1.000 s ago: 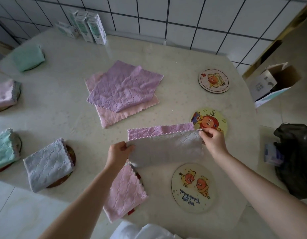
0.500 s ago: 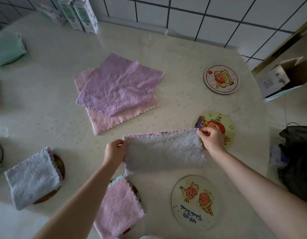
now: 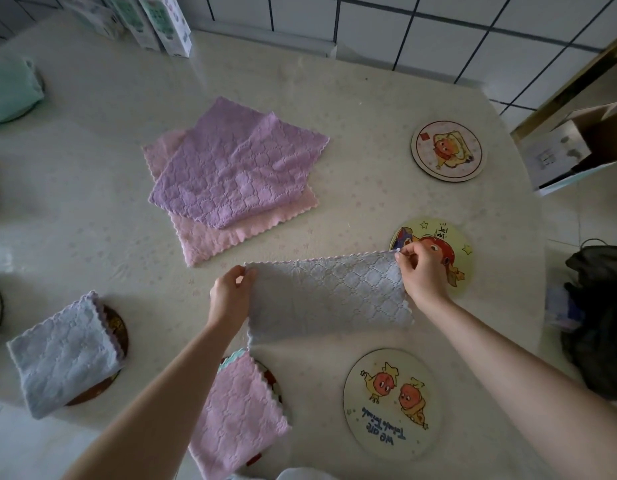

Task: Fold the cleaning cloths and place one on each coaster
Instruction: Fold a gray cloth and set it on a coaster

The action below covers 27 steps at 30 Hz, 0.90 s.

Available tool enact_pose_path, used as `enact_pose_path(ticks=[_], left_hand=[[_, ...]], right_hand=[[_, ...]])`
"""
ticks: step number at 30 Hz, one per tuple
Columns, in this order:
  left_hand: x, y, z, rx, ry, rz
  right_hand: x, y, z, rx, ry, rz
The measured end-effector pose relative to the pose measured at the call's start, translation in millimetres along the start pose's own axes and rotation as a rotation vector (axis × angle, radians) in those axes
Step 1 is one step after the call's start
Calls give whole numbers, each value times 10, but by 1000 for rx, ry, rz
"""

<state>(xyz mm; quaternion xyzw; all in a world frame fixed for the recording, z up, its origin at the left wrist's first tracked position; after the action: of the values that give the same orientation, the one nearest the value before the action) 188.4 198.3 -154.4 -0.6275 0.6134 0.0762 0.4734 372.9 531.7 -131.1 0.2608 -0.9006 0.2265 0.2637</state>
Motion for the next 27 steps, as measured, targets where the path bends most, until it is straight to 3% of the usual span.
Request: enact_pose_path(ticks=[6,12,14,16,19,22,27], left_hand=[[-71,-5,1,-35,78,-51],[13,-104,-156,-116,68,-143],[-112,-281,-248,-218,274,-8],[-359,-560,-161,-290,489,346],[-546,-1056,342,-62,548,799],[-394,-1398,882,205,718,932],[-174,-1495,1106,265,890,836]], right_hand=[[-50,45,29,13,-34,53],[25,-54,-157,-44,-29,-38],[132,-232,-231,-52,-84,-179],[259,-515,-178,2,-167,-366],[366,-1032,106,189,-304,-586],[352,-1418,366,277,-406,-720],[266,-1628,557,287,-611,-820]])
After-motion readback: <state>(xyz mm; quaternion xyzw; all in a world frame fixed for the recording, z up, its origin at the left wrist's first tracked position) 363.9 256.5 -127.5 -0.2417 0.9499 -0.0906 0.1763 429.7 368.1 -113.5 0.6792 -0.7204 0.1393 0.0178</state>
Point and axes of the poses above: each hand's wrist, its own y-axis towards the middle knuckle, its own z-axis out of the palm, x = y × z, the point moved 8 cm from there along y, towards the middle knuckle, and after that the axes turned 3 degrees about x, right-handed, at the moved point
